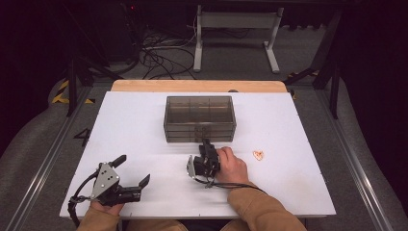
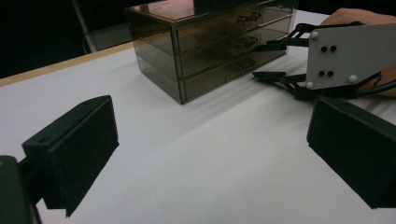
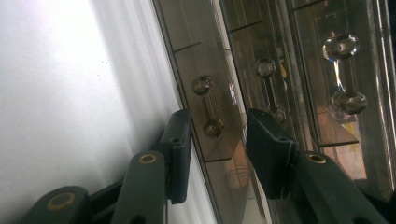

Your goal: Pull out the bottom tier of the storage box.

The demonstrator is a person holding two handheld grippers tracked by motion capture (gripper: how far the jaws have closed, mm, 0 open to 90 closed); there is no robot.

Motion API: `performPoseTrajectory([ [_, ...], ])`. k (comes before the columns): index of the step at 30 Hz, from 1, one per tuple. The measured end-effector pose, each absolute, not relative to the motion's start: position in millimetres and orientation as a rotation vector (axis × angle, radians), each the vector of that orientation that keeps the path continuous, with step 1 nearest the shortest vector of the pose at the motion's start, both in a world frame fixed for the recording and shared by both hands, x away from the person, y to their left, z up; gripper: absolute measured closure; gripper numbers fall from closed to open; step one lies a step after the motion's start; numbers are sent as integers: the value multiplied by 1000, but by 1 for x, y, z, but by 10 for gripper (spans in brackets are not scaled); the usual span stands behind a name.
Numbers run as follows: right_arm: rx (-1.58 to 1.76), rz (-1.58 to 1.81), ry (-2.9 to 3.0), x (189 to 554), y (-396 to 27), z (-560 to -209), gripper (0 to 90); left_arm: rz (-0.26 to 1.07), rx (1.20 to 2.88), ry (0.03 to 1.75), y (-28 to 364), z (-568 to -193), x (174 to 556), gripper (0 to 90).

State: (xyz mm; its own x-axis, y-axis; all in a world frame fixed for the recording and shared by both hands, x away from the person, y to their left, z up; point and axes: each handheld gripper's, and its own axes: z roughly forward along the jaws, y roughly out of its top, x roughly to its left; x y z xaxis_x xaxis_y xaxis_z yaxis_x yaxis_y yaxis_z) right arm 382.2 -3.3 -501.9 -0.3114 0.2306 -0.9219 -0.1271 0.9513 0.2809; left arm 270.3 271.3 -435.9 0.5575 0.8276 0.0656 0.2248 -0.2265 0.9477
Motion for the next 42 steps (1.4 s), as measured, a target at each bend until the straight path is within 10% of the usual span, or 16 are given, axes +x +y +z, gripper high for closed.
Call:
performPoseTrajectory([
  [42,56,230,1836,391,4,-509,779,728,1745,874,272,-436,270,27],
])
